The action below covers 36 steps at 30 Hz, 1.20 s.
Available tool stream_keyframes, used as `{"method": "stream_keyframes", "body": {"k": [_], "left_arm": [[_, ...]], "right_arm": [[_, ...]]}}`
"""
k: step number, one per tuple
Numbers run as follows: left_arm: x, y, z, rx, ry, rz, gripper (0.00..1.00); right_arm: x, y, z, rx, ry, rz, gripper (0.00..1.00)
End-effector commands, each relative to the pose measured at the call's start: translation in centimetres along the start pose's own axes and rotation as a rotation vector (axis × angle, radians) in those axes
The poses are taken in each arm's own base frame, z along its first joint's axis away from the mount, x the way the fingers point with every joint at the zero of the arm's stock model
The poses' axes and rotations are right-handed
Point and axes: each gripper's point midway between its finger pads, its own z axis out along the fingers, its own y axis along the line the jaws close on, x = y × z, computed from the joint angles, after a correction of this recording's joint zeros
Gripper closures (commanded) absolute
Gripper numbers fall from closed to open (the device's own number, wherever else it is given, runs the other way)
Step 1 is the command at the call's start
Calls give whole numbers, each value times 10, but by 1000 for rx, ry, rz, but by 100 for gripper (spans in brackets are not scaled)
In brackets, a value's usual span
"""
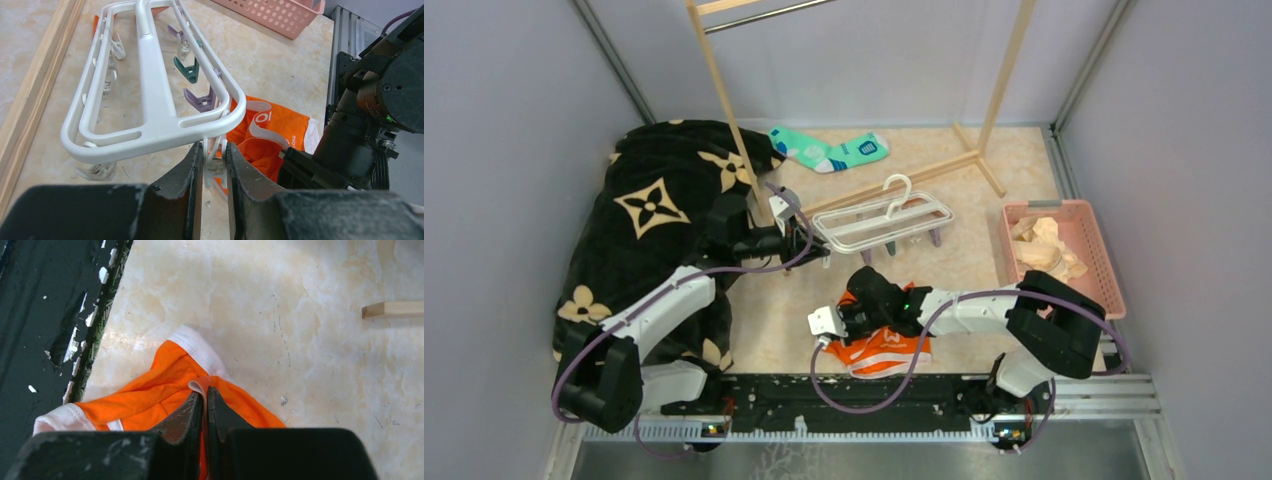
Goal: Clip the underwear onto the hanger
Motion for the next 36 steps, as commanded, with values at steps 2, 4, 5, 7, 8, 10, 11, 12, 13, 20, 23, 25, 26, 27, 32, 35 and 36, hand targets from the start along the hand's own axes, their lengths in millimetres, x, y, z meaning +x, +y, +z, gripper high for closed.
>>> {"method": "stream_keyframes", "body": {"k": [2, 4, 5, 7, 8, 10, 11, 12, 13, 20, 23, 25, 26, 27, 32, 35, 36], "left_arm": [[-8, -2, 0, 24, -22, 21, 100], [-9, -2, 0, 24, -22, 18, 100], [-9, -2, 0, 25, -23, 18, 100], [-9, -2, 0, 24, -23, 20, 100], [-9, -2, 0, 24, -22, 18, 100], [-9, -2, 0, 24, -22, 20, 100], [-9, -2, -1, 23, -23, 21, 100], [-9, -2, -1, 22, -23, 22, 100], [-9, -2, -1, 21, -22, 21, 100], [-9, -2, -1, 23, -22, 22, 100], [-9, -2, -1, 20, -22, 22, 100], [-9, -2, -1, 20, -22, 21, 100], [-8, -2, -1, 21, -21, 20, 100], [-8, -1, -1, 20, -21, 20, 100], [-8, -1, -1, 21, -20, 16, 100], [-8, -1, -1, 21, -20, 14, 100], [-8, -1, -1, 21, -20, 13, 100]], "right_arm": [[-37, -19, 0, 48, -101, -21, 100], [-38, -19, 1, 49, -105, -3, 100], [-38, -19, 1, 46, -107, 5, 100], [-39, -20, 2, 43, -108, 15, 100], [-39, -19, 2, 41, -108, 19, 92], [-40, -19, 1, 41, -111, 15, 69], [-41, -20, 0, 42, -115, 12, 62], [-42, -19, -1, 43, -118, 7, 58], [-42, -20, -2, 45, -118, 1, 55], [-35, -16, -8, 46, -85, -15, 52], [-34, -14, -9, 48, -86, -11, 53], [-34, -13, -10, 50, -91, -6, 61], [-35, -13, -10, 53, -95, -5, 66], [-36, -14, -10, 54, -99, -2, 72], [-40, -17, -10, 61, -114, -1, 92], [-40, -18, -9, 61, -113, 2, 100], [-41, -18, -8, 61, -116, 4, 100]]}}
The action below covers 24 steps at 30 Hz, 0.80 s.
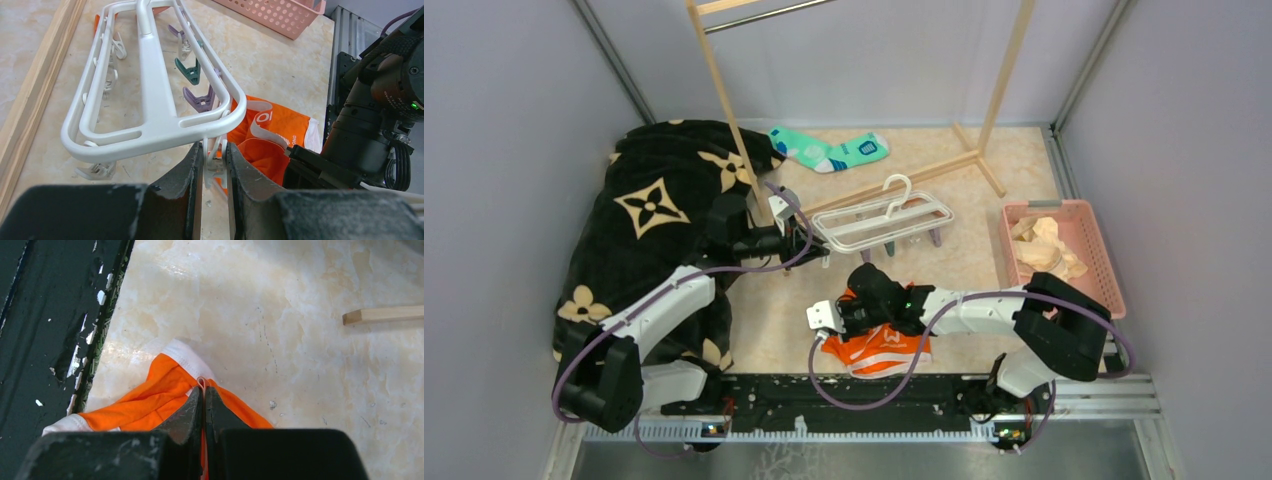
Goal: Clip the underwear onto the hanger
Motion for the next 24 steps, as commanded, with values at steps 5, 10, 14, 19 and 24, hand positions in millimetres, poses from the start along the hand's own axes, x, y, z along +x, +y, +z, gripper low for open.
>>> {"method": "stream_keyframes", "body": {"k": [5, 10, 14, 19, 24], "left_arm": [[-9, -3, -1, 22, -23, 18, 100], [-8, -3, 0, 25, -22, 16, 100], [-9, -3, 0, 24, -23, 17, 100], [-9, -4, 0, 30, -22, 15, 100], [-8, -4, 0, 31, -21, 14, 100]], "right_arm": [[-31, -10, -4, 35, -95, -15, 85], [-31, -7, -9, 35, -92, -14, 61], [-24, -2, -13, 28, -69, -13, 56], [-11, 2, -18, 42, -32, -1, 54], [0, 0, -18, 65, -3, 1, 53]]}}
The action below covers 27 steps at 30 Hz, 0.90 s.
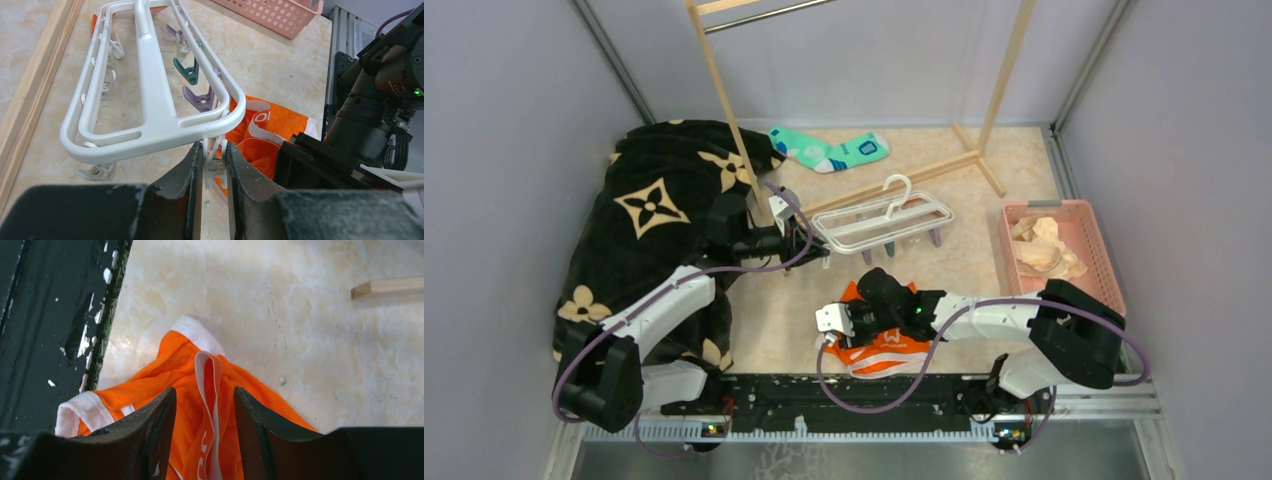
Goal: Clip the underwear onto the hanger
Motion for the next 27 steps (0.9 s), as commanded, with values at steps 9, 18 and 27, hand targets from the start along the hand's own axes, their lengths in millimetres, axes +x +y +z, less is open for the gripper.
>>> {"method": "stream_keyframes", "body": {"k": [9, 18, 27], "left_arm": [[-8, -3, 0, 25, -20, 19, 100], [-8, -3, -1, 23, -21, 22, 100], [-10, -12, -1, 77, -37, 28, 100]], "right_arm": [[-12, -15, -2, 52, -39, -15, 58], [-10, -19, 2, 76, -37, -7, 80], [-29, -40, -15, 141, -171, 128, 100]]}}
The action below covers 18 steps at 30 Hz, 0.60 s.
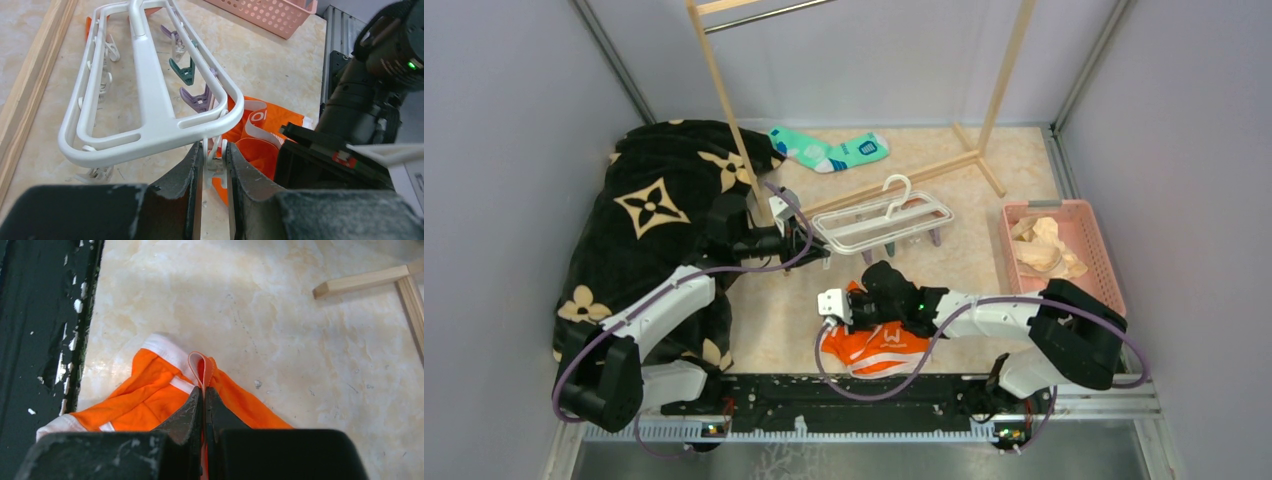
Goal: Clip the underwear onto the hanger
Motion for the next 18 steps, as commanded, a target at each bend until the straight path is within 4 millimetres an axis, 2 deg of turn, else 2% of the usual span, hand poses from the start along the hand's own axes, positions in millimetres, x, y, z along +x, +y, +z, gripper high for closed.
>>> {"method": "stream_keyframes", "body": {"k": [1, 5, 10, 18], "left_arm": [[-10, -14, 0, 86, -39, 33, 100], [-14, -27, -2, 161, -61, 36, 100], [-19, -38, -3, 226, -81, 42, 100], [-16, -43, -4, 258, -73, 55, 100]], "right_arm": [[-32, -25, -13, 61, -156, 91, 100], [-38, -39, -25, 76, -226, 190, 100], [-37, -52, -33, 101, -257, 275, 100], [-45, -69, -43, 98, -297, 357, 100]]}}
